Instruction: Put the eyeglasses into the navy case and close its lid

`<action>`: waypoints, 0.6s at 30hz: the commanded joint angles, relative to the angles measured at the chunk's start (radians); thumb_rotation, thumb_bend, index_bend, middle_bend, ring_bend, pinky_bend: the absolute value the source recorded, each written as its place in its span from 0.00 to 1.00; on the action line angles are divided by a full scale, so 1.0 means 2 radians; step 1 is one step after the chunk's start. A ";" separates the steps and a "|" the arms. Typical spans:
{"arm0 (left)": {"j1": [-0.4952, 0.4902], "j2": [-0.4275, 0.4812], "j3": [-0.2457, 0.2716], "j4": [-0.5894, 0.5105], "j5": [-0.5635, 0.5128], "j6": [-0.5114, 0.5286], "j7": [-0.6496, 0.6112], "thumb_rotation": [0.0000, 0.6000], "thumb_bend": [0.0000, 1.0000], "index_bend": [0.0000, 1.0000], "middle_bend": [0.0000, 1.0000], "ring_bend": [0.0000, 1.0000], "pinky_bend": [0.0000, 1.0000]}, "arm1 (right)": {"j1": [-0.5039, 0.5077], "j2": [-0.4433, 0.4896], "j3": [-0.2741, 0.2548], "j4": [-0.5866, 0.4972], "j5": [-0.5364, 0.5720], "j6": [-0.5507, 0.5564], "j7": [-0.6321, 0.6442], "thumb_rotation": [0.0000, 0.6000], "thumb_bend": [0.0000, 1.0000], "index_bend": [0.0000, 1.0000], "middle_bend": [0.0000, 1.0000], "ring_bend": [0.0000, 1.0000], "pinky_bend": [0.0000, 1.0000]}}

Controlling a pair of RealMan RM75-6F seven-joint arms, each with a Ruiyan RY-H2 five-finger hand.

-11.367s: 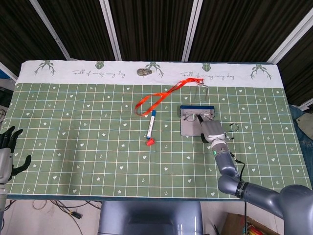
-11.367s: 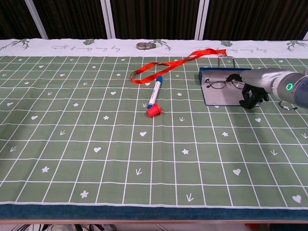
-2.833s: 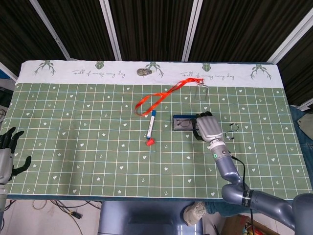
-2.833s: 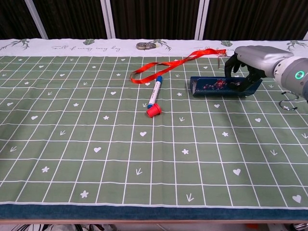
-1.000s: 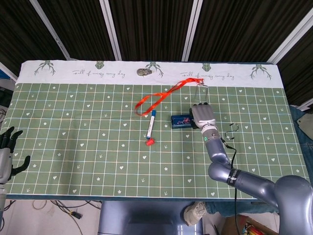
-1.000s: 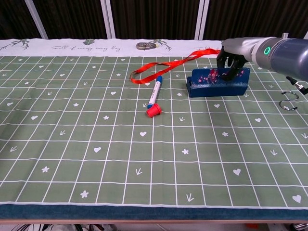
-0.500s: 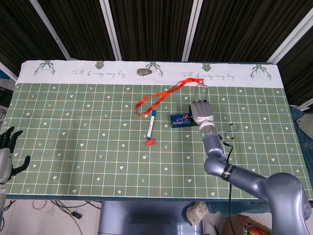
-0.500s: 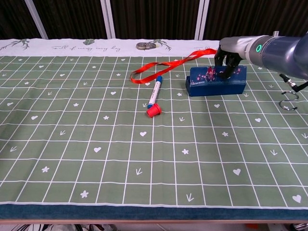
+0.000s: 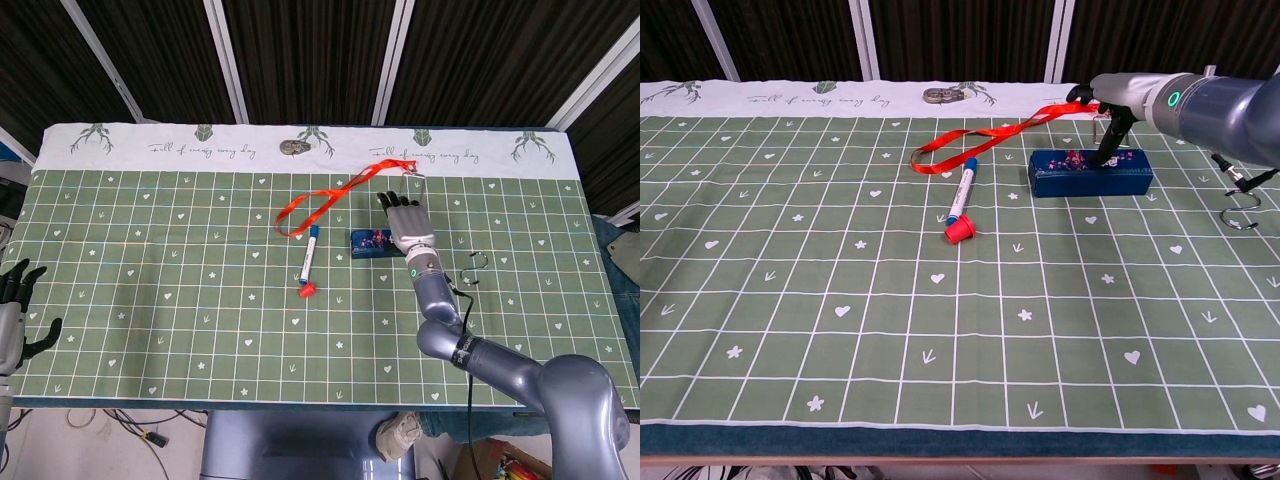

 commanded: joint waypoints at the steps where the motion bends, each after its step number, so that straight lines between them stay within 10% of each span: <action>1: 0.000 0.000 0.000 0.001 0.000 0.000 0.000 1.00 0.36 0.12 0.00 0.00 0.00 | -0.008 0.009 0.004 -0.018 -0.022 0.019 0.017 1.00 0.36 0.00 0.07 0.13 0.19; 10: 0.000 -0.001 -0.001 0.003 0.005 0.003 -0.004 1.00 0.36 0.12 0.00 0.00 0.00 | -0.095 0.096 -0.016 -0.186 -0.136 0.147 0.078 1.00 0.35 0.00 0.07 0.13 0.19; 18: 0.003 -0.008 -0.001 0.004 0.014 0.018 0.003 1.00 0.36 0.12 0.00 0.00 0.00 | -0.227 0.207 -0.107 -0.327 -0.279 0.274 0.140 1.00 0.22 0.00 0.07 0.12 0.19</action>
